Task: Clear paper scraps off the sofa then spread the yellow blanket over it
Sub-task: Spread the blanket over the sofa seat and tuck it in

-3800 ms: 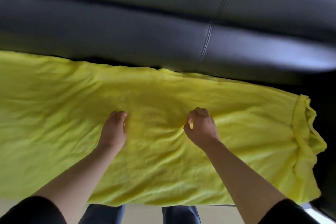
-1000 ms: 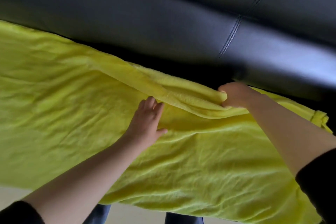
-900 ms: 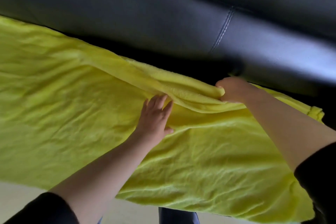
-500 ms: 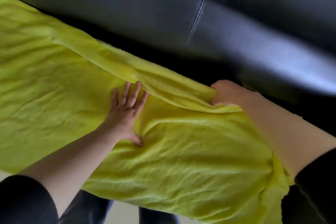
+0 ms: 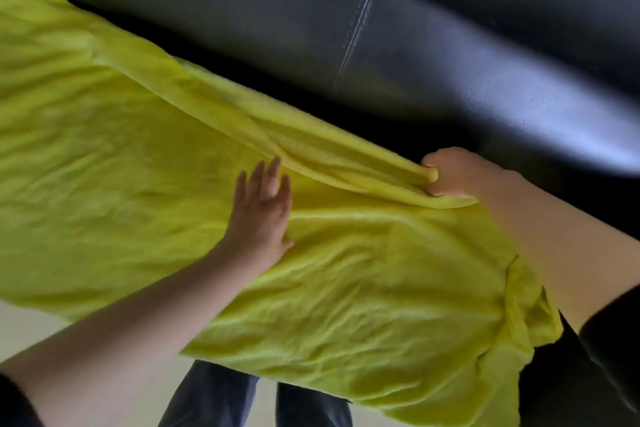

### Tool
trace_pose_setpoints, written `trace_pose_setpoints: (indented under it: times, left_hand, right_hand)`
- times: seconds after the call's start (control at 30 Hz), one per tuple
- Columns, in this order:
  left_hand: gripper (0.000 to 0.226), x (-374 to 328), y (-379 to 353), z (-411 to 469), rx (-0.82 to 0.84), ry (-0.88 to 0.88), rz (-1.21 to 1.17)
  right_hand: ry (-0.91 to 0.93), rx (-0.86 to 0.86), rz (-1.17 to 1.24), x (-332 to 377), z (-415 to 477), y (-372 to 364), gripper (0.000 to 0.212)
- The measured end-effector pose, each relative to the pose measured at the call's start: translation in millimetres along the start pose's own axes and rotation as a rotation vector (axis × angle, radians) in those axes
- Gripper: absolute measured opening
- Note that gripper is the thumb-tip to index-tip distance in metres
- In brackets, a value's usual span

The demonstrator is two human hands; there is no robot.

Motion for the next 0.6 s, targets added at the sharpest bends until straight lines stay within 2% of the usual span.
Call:
trace_pose_setpoints:
  times: [0.07, 0.1, 0.2, 0.3, 0.4, 0.6]
  left_hand:
    - [0.093, -30.8, -9.9, 1.2, -0.083, -0.120, -0.072]
    - [0.095, -43.2, -16.3, 4.5, -0.051, -0.154, -0.104]
    - [0.128, -68.2, -32.2, 10.2, 0.091, -0.119, -0.105]
    - [0.153, -69.6, -50.7, 9.0, 0.190, -0.056, -0.033]
    - [0.162, -72.5, -58.6, 9.7, 0.209, -0.014, 0.026]
    - [0.165, -76.5, -57.4, 10.4, 0.255, 0.041, 0.093]
  right_hand:
    - [-0.021, 0.032, -0.038, -8.1, -1.3, -4.1, 0.016]
    - [-0.040, 0.040, -0.037, -10.3, -0.8, -6.3, 0.018]
    - [-0.060, 0.034, 0.010, -14.6, 2.4, -16.2, 0.019]
    - [0.009, 0.029, 0.030, -17.2, -1.2, -22.1, 0.021]
    - [0.042, 0.041, 0.028, -34.2, -7.4, -25.6, 0.022]
    - [-0.044, 0.021, 0.016, -75.7, -22.9, -42.0, 0.019]
Point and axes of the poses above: each hand's wrist, its own z-axis towards the middle knuckle, its own y-axis out of the back of the hand, x = y × z, the point moved 4 cm from there along z, towards the middle knuckle, and after that the axes turned 9 degrees about -z, right-handed, at the moved point
